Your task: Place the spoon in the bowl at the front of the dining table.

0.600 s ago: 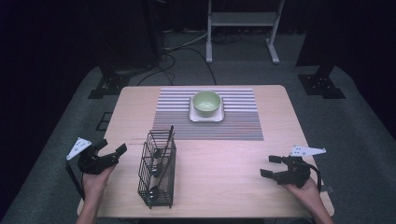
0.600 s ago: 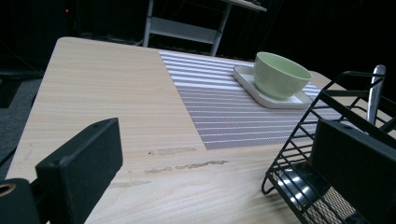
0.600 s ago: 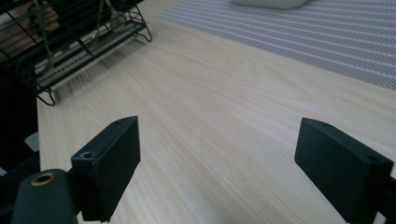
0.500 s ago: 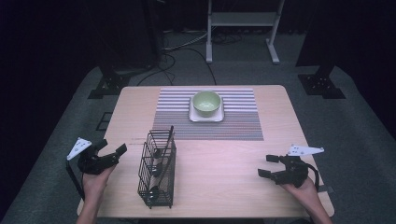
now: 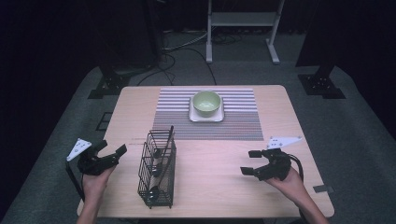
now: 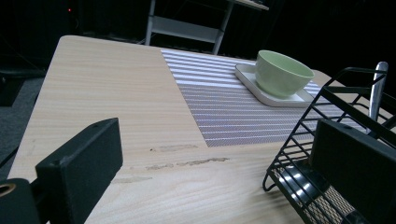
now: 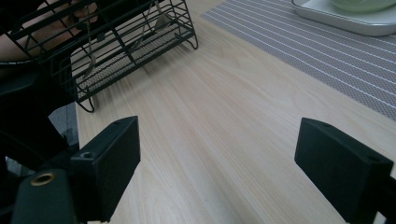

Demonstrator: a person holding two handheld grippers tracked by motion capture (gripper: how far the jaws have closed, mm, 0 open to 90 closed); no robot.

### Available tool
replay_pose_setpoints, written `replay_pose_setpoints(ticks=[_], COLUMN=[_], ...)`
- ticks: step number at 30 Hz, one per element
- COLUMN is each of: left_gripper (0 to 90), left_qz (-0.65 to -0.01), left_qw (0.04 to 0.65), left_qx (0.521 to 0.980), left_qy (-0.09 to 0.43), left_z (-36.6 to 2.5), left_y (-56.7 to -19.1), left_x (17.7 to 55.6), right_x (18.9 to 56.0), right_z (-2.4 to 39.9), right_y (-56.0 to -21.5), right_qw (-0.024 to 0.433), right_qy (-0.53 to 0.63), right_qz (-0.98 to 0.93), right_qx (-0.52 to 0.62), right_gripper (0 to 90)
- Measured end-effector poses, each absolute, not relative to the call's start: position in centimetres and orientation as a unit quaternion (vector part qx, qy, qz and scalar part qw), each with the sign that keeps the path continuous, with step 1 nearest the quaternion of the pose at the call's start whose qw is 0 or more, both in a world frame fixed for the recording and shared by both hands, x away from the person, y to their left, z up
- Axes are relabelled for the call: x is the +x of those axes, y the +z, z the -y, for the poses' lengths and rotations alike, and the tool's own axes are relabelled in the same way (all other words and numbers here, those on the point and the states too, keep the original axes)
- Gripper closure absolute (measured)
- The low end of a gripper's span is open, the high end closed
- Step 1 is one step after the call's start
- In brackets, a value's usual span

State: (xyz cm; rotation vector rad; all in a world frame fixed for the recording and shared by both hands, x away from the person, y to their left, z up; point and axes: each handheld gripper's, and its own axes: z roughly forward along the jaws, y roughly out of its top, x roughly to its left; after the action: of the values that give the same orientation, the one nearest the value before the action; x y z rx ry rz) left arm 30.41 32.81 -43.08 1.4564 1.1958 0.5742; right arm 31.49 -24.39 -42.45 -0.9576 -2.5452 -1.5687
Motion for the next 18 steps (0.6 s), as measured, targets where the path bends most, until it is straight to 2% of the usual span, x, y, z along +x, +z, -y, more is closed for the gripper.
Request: replay_pose_setpoints(ticks=[18], left_gripper=[1.5], left_qz=[-0.502], left_qw=[0.553], left_qx=[0.619], left_qy=[0.243], left_z=[-32.6], left_y=[-43.1], left_x=[30.5], right_x=[32.3], right_z=[18.2], right_y=[-38.5], right_qw=[0.048], right_qy=[-0.482], right_qz=[0.833], right_qx=[-0.267], right_gripper=[13.9])
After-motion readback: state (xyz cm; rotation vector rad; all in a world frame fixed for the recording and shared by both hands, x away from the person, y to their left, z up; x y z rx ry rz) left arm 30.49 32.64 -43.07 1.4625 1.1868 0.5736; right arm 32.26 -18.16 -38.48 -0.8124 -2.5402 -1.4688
